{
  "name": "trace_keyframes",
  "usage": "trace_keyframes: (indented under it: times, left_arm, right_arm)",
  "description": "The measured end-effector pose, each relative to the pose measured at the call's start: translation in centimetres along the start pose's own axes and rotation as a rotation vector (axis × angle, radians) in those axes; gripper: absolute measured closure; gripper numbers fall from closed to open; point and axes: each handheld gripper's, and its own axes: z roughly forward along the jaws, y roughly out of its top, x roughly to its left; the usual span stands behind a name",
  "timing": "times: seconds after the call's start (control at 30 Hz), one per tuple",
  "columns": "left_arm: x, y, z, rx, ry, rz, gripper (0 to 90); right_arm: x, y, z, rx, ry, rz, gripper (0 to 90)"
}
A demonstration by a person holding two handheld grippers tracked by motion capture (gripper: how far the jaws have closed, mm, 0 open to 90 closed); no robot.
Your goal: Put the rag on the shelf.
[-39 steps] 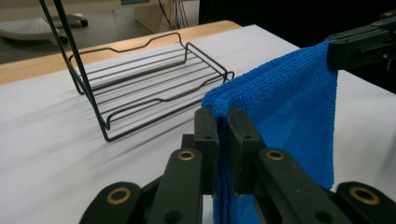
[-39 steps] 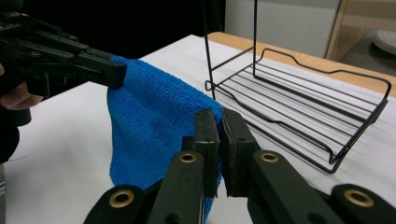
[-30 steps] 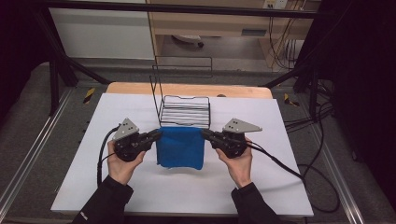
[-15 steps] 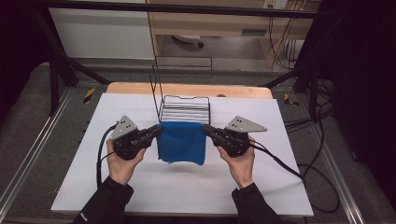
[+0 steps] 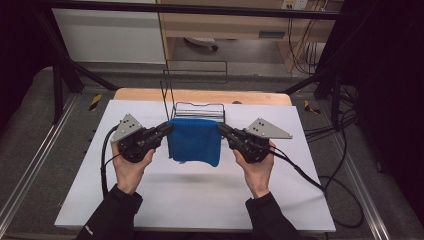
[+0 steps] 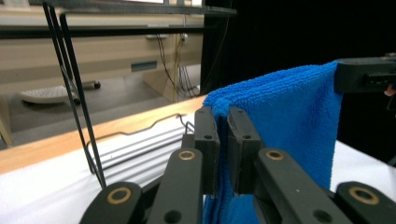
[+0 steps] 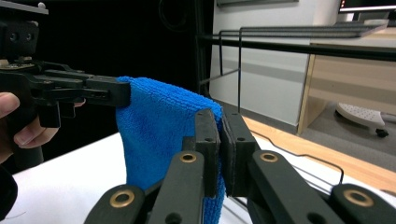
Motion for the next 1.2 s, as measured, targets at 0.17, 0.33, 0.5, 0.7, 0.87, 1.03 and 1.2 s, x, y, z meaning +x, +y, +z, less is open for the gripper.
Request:
trace_keyframes:
  times: [0.17, 0.33, 0.5, 0.7, 0.87, 1.03, 1.2]
  left_arm:
    - [0.0, 1.0, -0.2, -0.033, 0.003, 0.002, 83.6]
    - [0.0, 1.8, 0.0, -0.053, 0.006, 0.003, 83.7]
    - [0.1, 2.4, 0.2, -0.075, 0.005, -0.004, 83.8]
    - [0.2, 3.3, 0.6, -0.097, 0.008, -0.006, 83.9]
    - [0.3, 4.2, 0.8, -0.114, 0.013, -0.007, 83.9]
    - [0.4, 5.3, 0.9, -0.136, 0.017, -0.002, 83.9]
    - [0.4, 6.1, 1.0, -0.159, 0.021, -0.004, 83.9]
  right_arm:
    - [0.1, 1.0, -0.1, -0.02, -0.002, -0.011, 86.7]
    - [0.2, 1.9, -0.2, -0.036, -0.016, -0.03, 86.7]
    - [0.1, 2.8, -0.2, -0.059, -0.028, -0.036, 86.7]
    - [0.0, 3.9, -0.1, -0.082, -0.045, -0.042, 86.8]
    - [-0.1, 4.9, 0.1, -0.096, -0.063, -0.058, 86.8]
    - [-0.2, 5.9, 0.2, -0.114, -0.075, -0.067, 86.9]
    - [-0.3, 6.9, 0.3, -0.129, -0.088, -0.081, 86.9]
